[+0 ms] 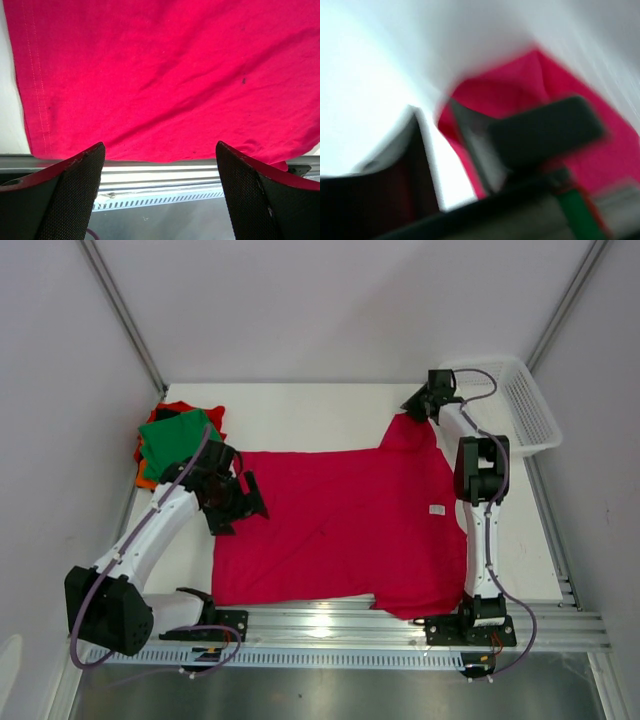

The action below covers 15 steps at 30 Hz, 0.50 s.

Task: Fold and stack the t-shirts
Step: Flatten out the tshirt

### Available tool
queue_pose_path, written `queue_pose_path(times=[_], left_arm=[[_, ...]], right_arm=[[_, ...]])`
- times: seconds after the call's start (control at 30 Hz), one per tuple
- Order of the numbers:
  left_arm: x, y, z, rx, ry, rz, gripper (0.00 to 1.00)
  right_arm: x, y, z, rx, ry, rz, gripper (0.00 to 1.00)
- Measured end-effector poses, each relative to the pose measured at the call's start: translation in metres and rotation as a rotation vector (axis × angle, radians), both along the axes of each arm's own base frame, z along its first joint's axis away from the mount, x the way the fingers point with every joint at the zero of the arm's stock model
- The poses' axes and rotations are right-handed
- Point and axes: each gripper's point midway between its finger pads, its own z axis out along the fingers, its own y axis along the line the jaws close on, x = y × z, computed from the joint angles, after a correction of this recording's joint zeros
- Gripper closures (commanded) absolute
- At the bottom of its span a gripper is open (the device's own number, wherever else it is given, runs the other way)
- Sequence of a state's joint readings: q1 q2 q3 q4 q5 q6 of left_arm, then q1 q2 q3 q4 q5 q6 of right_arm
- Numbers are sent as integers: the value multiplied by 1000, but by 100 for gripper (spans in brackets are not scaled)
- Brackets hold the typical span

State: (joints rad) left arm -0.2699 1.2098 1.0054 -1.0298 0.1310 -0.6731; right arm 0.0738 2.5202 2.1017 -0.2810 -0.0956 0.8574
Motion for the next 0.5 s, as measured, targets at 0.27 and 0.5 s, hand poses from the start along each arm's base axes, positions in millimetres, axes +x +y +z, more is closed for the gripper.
queue_pose_path(times=[0.27,0.5], left_arm=[[-2,-2,-7,-11,12,4,7],[-4,-2,-6,-23,-6,2,7]], right_arm=[[-9,75,44,-33,-120,209,68],[-10,83,61,-57,-160,245,68]])
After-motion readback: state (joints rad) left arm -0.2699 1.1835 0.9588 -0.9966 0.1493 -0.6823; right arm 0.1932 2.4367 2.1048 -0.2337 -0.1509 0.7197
